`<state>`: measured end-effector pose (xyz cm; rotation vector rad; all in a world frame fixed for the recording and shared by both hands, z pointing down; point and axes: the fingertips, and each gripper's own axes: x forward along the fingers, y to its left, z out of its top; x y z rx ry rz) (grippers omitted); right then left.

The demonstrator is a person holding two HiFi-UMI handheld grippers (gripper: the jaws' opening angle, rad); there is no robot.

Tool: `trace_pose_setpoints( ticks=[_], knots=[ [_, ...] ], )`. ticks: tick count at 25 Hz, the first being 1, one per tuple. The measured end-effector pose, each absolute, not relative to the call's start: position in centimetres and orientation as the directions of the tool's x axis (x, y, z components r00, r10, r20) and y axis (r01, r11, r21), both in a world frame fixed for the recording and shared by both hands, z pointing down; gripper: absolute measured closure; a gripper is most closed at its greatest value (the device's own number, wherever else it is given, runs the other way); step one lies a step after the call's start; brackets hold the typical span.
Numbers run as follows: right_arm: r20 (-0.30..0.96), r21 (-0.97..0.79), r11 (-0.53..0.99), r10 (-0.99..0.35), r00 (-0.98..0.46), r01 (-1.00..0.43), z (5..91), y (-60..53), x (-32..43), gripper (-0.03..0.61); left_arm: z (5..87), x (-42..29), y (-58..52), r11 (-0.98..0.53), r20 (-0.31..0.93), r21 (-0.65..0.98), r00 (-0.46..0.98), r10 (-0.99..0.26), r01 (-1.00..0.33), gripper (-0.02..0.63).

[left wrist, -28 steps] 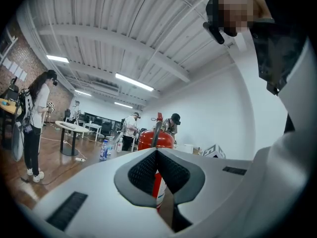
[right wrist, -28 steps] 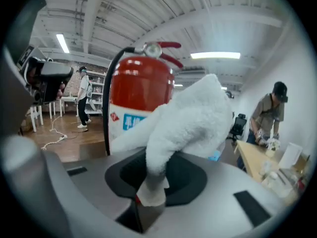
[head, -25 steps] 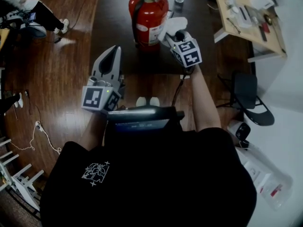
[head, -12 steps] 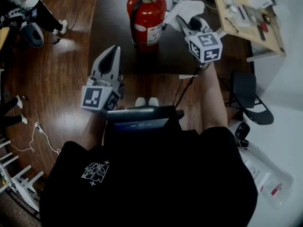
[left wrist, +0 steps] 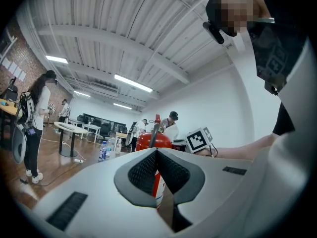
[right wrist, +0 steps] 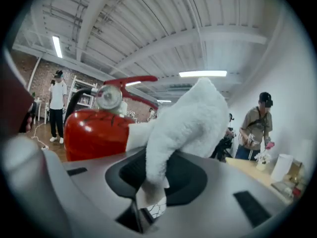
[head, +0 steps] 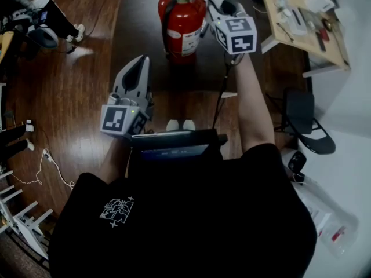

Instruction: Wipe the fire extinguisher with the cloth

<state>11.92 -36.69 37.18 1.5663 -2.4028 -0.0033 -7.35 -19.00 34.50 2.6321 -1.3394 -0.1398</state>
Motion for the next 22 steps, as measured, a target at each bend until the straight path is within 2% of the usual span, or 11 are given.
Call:
trace_pose_setpoints(
  ticks=[11, 17, 22],
  knots=[
    [0.531, 0.055, 0.518, -0.739, -0.414, -0.853, 56.0, -30.6, 11.6, 0.477, 34.3, -7.3, -18.9, -0.586, -0.010, 0.205, 0.597, -0.802, -0.784, 0.614],
    [0.559, 0.032, 0.505, -0.724, -0.403, -0.863, 57.5, -29.7, 11.5, 0.477, 34.3, -7.7, -18.8, -0.587, -0.010, 0.206, 0.599, -0.801, -0.783, 0.614],
    [0.525, 0.048, 0.488, -0.755, -0.393, -0.872, 55.7, -29.2, 12.1, 0.477, 34.4, -7.7, -18.8, -0.594, -0.014, 0.212, 0.605, -0.796, -0.776, 0.614]
  ],
)
